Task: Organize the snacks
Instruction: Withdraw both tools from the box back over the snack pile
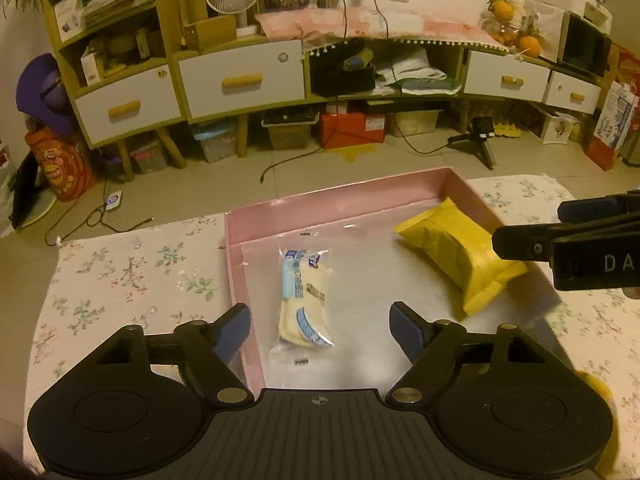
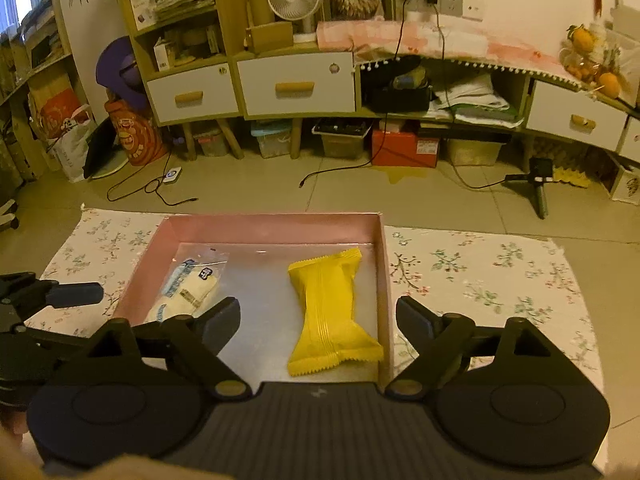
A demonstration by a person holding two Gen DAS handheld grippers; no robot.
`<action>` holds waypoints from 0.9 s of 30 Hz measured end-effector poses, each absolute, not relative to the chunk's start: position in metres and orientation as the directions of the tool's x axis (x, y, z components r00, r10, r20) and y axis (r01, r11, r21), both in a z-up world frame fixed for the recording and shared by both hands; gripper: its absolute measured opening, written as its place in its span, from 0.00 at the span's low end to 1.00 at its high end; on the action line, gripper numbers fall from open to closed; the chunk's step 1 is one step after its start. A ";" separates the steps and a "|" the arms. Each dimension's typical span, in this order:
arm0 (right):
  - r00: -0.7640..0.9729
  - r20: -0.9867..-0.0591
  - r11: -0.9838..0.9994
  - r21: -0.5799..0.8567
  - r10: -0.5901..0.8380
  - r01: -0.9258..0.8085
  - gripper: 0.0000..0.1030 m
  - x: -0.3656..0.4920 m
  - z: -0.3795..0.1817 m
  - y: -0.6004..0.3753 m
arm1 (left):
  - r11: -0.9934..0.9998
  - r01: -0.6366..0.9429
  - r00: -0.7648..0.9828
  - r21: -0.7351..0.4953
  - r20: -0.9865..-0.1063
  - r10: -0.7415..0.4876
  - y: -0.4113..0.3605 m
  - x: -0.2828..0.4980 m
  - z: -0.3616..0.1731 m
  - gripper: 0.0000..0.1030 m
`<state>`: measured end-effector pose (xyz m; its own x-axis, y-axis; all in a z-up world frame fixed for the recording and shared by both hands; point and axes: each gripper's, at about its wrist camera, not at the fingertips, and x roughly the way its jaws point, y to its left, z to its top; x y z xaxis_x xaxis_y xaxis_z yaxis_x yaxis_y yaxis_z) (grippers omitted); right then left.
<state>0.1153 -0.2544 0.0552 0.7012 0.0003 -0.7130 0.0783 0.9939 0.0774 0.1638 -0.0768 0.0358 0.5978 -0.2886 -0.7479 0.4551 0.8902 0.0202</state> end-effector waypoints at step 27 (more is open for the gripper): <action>0.673 -0.738 0.995 0.020 -0.054 0.102 0.98 0.007 0.058 -0.225 | 0.890 0.454 0.559 -0.037 -0.766 -0.317 -0.020 0.045 0.045 0.94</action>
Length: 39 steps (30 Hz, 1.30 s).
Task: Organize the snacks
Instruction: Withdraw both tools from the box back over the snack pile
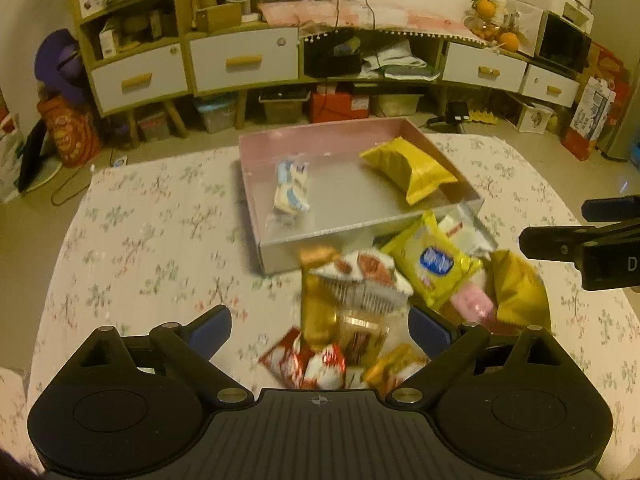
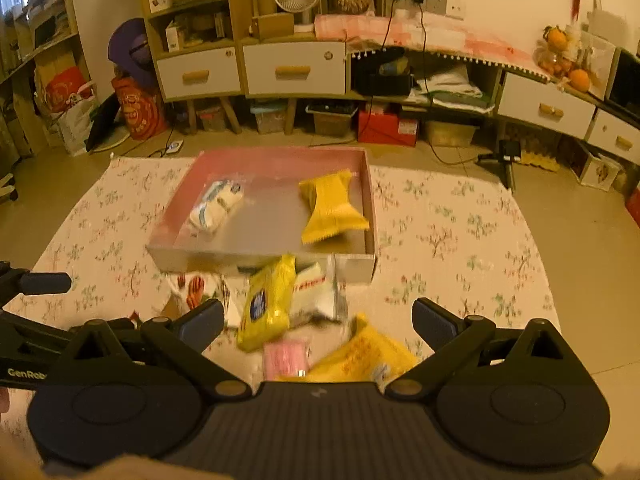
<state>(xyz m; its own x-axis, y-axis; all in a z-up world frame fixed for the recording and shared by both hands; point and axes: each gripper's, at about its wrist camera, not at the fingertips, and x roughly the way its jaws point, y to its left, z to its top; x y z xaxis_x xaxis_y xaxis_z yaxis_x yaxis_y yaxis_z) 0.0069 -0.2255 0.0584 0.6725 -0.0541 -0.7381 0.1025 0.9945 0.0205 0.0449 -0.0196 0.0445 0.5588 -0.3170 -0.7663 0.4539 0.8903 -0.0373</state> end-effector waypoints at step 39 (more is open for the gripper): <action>0.547 -0.837 0.999 -0.010 -0.027 0.034 0.98 -0.038 -0.016 -0.217 | 0.834 0.540 0.508 -0.111 -0.748 -0.428 0.002 -0.001 -0.003 0.95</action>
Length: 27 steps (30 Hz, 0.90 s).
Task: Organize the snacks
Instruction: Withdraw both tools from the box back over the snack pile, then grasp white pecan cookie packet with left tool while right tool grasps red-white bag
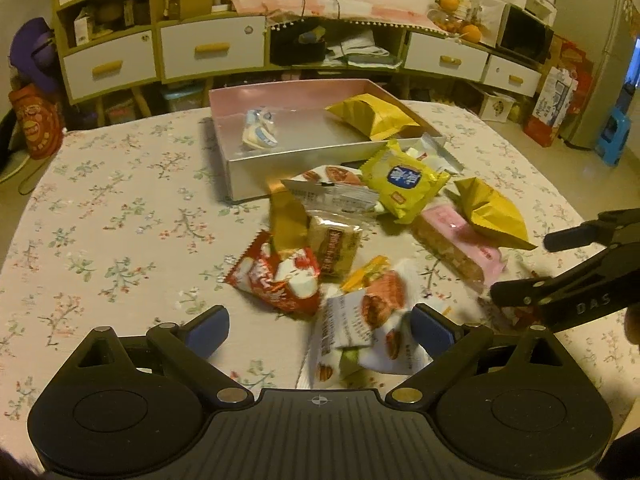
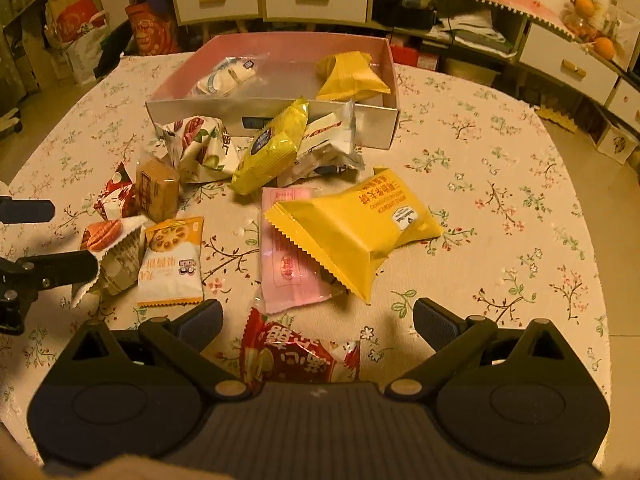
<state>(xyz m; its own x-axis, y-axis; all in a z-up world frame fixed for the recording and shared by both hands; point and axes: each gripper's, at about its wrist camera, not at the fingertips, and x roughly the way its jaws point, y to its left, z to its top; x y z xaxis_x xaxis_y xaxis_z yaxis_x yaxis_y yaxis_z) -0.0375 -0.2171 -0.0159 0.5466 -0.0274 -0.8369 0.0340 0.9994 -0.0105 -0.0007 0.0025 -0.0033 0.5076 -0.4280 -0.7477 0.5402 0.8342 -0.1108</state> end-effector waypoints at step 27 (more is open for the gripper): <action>0.449 -0.892 0.997 0.066 0.048 0.025 0.81 -0.034 -0.022 -0.231 | 0.801 0.575 0.414 -0.170 -0.784 -0.463 -0.024 0.003 -0.013 0.51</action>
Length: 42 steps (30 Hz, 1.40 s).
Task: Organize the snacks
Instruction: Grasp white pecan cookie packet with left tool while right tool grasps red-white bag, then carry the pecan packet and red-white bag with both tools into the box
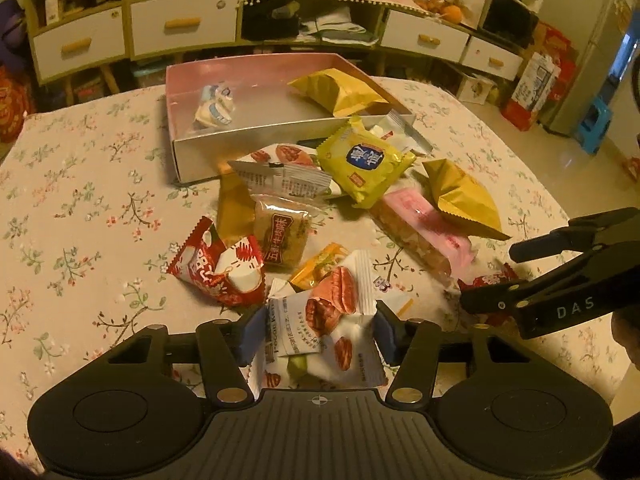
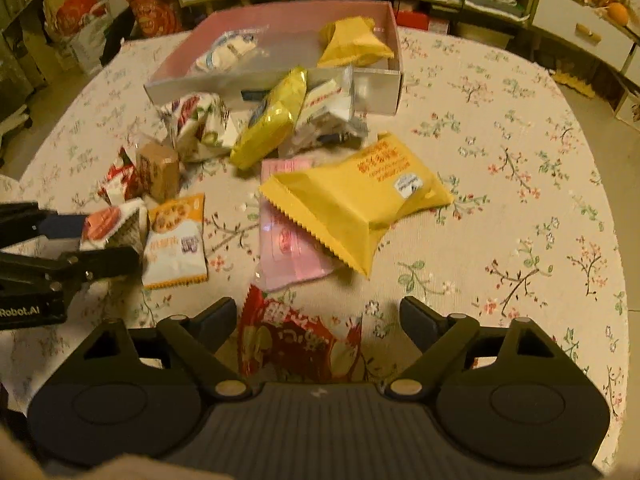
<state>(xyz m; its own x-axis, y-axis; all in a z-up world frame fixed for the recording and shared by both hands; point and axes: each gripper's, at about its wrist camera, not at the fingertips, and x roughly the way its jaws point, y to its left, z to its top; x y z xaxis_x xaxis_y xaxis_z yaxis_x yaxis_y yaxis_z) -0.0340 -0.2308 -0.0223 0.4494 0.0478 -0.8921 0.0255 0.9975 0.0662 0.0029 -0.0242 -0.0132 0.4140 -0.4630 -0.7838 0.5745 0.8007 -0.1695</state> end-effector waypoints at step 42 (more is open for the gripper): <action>0.497 -0.860 0.993 0.107 0.114 -0.044 0.40 -0.037 0.012 -0.214 | 0.800 0.573 0.441 -0.180 -0.755 -0.486 -0.015 -0.005 0.018 0.23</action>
